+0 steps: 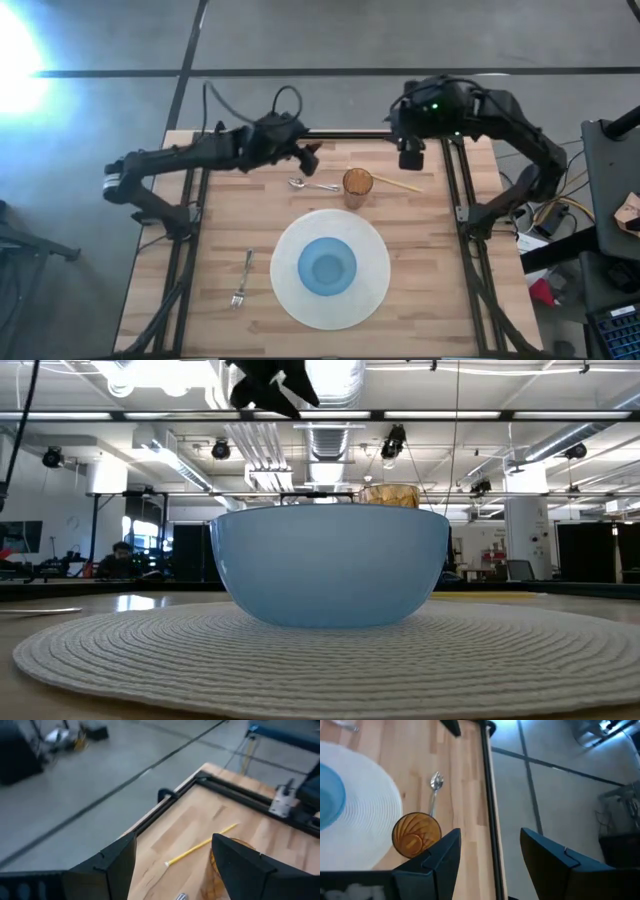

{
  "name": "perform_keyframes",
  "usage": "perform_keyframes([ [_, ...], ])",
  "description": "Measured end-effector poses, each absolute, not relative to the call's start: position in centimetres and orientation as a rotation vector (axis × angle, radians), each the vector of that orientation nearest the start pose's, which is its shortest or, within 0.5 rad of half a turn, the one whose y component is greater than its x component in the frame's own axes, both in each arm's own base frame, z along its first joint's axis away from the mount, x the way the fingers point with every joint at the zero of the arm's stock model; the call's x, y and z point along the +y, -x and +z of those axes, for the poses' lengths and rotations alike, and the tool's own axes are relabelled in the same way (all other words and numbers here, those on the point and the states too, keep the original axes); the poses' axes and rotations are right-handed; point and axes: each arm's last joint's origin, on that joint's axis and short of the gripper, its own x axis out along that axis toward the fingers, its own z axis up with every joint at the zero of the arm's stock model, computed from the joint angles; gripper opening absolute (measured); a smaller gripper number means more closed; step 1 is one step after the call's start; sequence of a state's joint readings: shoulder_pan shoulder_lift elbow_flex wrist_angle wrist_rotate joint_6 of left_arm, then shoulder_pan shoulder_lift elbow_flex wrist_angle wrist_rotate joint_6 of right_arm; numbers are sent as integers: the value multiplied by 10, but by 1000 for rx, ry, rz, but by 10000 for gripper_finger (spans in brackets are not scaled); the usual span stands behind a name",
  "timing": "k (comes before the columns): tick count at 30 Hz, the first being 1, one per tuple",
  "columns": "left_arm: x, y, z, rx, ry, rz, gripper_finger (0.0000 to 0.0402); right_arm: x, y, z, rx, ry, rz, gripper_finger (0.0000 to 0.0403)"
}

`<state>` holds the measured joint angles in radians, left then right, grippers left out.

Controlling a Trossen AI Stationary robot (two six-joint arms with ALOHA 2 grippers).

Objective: Pick & Place Utensil
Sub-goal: Move the yellow glass to the top left of the white mat

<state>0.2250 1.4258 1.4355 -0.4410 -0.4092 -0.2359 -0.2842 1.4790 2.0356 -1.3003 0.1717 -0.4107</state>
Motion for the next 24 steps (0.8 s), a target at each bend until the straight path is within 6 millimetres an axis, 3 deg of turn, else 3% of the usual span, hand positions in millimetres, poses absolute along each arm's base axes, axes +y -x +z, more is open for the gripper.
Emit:
perform_keyframes([
  [4,98,-318,390,430,269,701,252,-76,-220,487,803,299,-335,202],
  [9,106,-340,388,465,384,603,252,-81,-214,487,805,249,-376,203],
  [15,112,-365,368,523,454,576,250,-84,-210,481,857,205,-395,203],
  [24,117,-384,338,587,545,608,250,-85,-212,470,927,192,-380,201],
])
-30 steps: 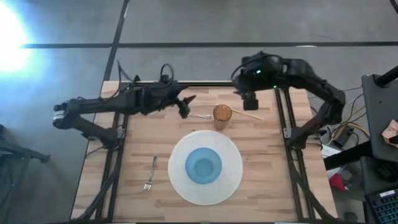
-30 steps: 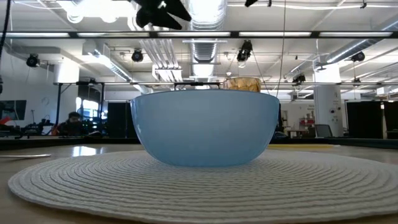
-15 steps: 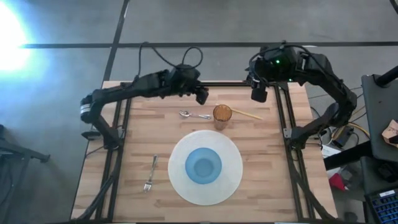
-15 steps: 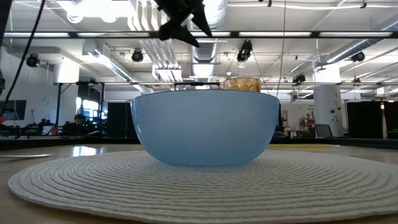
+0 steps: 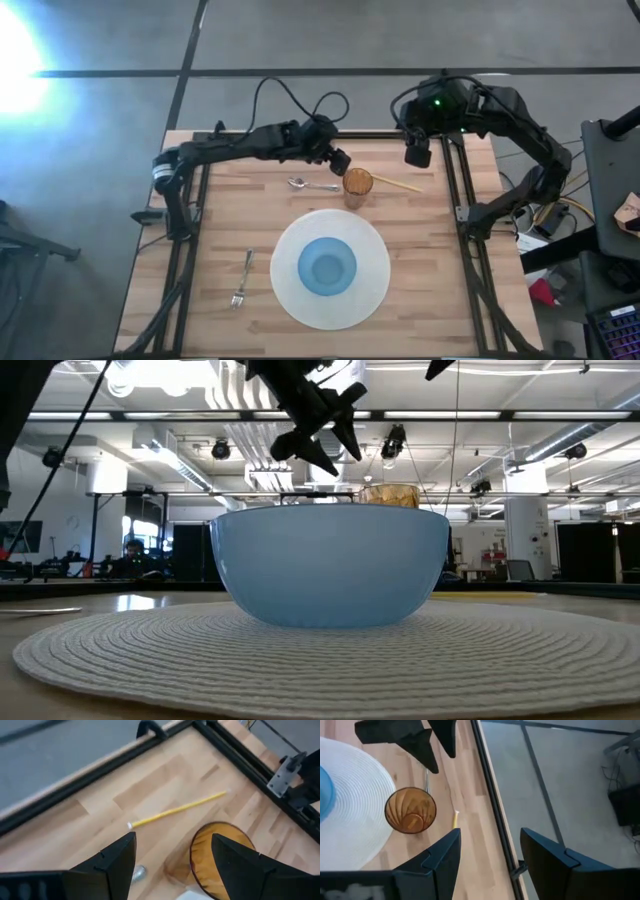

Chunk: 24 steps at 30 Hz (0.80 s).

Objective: Pick & Place Utensil
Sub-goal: Move the yellow glass to the top left of the white mat

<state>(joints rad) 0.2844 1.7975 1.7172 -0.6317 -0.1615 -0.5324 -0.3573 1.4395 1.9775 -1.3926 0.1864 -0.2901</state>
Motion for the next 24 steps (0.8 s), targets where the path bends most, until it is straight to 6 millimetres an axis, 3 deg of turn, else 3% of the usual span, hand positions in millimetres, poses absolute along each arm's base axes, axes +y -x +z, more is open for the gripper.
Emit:
perform_keyframes([
  [9,114,-390,332,615,636,526,250,-85,-213,469,931,194,-377,201],
  [18,115,-392,374,501,621,487,250,-85,-214,469,924,200,-377,200],
  [24,114,-394,364,562,640,503,250,-85,-214,469,924,200,-376,199],
])
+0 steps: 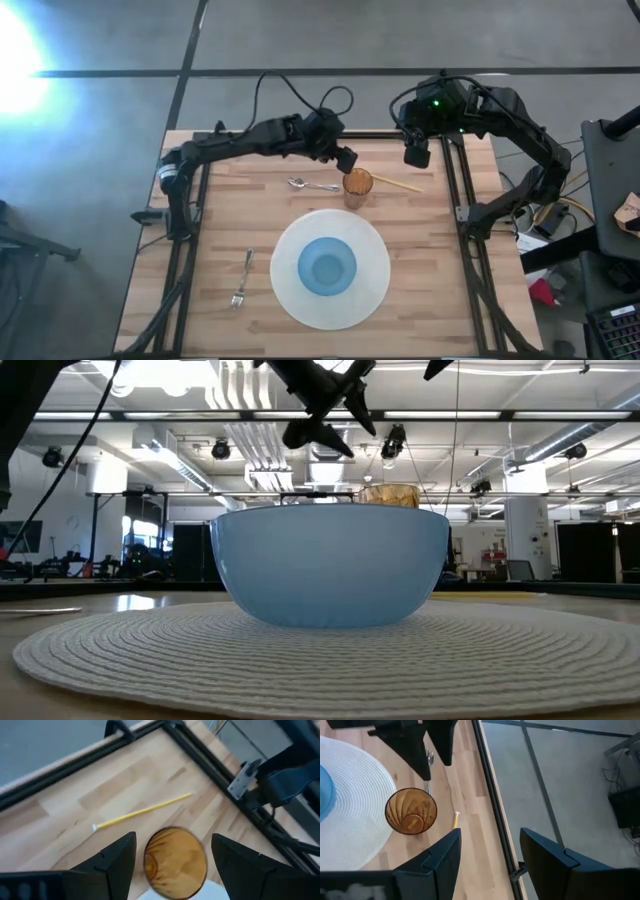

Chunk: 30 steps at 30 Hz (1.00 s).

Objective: Pick & Place Utensil
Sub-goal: Move the yellow glass to the top left of the white mat

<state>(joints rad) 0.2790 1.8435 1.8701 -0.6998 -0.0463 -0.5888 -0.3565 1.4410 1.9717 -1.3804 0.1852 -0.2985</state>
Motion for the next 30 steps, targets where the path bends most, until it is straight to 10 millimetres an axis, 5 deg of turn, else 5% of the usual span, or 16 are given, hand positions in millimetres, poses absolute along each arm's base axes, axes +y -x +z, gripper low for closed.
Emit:
perform_keyframes([
  [30,107,-424,297,750,656,527,250,-85,-214,469,920,193,-379,199],
])
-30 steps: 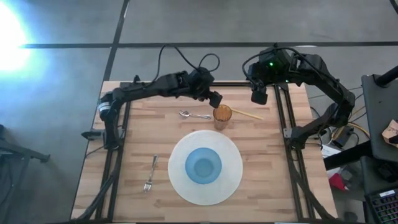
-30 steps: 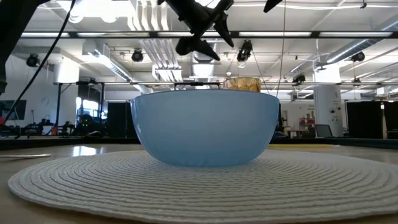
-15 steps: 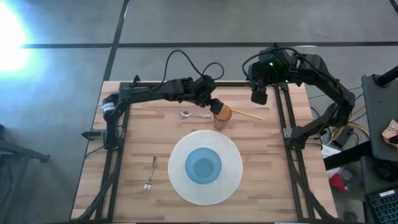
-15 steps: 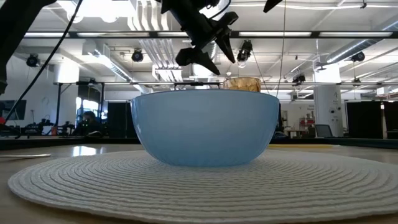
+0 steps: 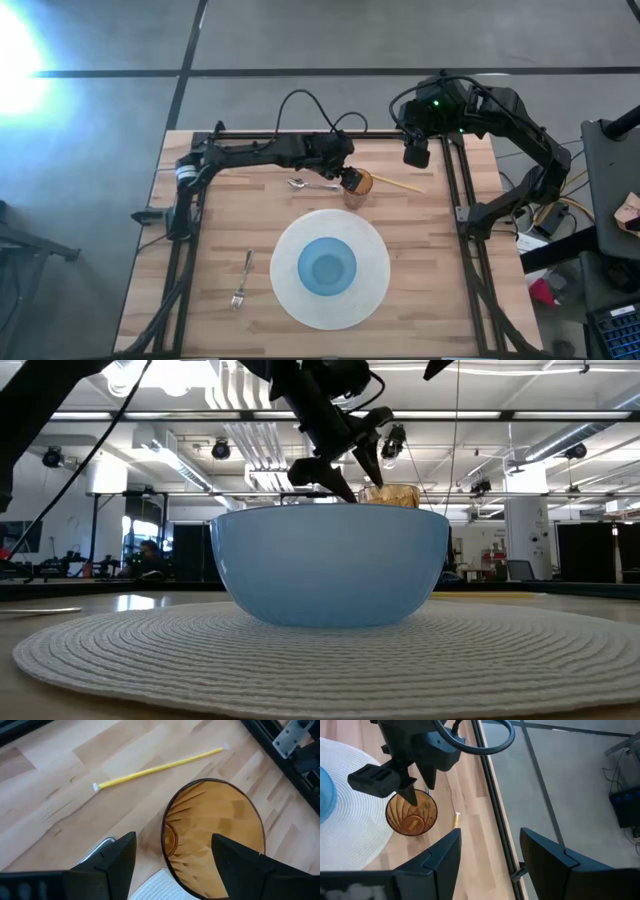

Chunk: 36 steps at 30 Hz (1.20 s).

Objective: Pick & Place Utensil
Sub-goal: Move the yellow glass to the top left of the white mat

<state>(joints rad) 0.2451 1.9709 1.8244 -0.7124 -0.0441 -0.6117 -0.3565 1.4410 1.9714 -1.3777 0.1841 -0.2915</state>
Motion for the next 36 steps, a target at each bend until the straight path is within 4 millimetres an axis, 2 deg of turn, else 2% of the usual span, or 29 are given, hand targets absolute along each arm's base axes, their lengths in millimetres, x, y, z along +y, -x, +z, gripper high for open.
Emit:
perform_keyframes([
  [24,105,-423,283,825,678,551,246,-85,-214,469,921,195,-378,199],
  [29,105,-425,280,820,673,546,216,-86,-214,469,921,195,-378,199],
  [36,105,-427,281,807,661,536,140,-86,-214,469,922,196,-377,199],
])
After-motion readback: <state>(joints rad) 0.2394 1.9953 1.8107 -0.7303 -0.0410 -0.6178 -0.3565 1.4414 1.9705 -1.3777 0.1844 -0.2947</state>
